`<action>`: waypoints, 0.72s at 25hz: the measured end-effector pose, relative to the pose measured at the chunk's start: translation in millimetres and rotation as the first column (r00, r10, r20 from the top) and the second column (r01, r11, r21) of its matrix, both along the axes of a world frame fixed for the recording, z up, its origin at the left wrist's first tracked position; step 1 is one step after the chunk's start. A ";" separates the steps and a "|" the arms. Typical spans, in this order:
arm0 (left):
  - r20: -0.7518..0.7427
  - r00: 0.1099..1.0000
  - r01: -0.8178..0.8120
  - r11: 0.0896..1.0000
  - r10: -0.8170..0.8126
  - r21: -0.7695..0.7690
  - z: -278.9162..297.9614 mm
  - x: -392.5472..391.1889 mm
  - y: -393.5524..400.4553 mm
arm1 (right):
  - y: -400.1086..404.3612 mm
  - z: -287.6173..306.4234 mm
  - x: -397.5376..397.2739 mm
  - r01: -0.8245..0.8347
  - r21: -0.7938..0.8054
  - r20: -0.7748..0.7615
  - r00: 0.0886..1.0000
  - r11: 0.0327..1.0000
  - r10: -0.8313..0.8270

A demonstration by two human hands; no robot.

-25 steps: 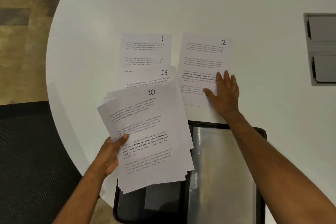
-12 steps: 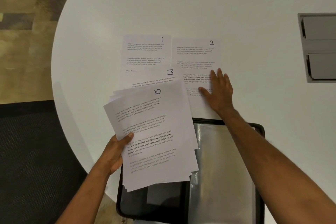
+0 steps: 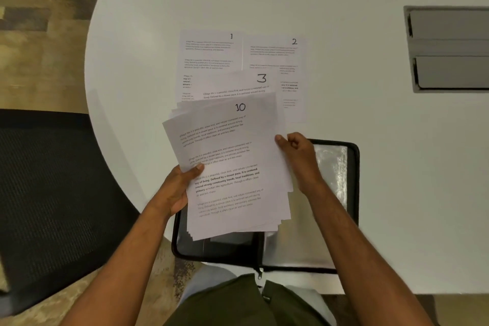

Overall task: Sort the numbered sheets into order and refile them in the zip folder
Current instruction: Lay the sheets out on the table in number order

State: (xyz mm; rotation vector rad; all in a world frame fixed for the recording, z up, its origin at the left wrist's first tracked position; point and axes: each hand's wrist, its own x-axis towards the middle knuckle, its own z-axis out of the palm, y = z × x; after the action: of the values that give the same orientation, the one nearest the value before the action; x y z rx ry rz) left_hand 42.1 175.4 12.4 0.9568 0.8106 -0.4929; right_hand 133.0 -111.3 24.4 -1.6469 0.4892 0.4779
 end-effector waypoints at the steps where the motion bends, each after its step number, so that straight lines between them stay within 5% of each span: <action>1: 0.015 1.000 0.007 1.000 -0.006 -0.011 2.5 -6.1 -3.5 | -5.4 3.0 -9.6 0.014 -0.010 0.006 1.000 1.000 -0.014; 10: 0.094 0.995 0.017 0.999 -0.012 -0.051 29.6 -65.5 -70.1 | -69.5 37.8 -65.8 -0.057 -0.122 0.146 0.986 0.991 0.075; 18: 0.107 0.993 -0.042 0.998 0.047 -0.051 61.2 -91.3 -159.7 | -157.0 64.8 -89.6 -0.007 -0.057 0.220 0.975 0.998 0.020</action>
State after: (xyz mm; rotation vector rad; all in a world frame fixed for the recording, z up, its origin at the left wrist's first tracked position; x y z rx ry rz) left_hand -49.2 15.7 73.6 0.9107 0.7172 -0.4167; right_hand 43.4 -268.3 89.2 -1.7338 0.3282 0.2882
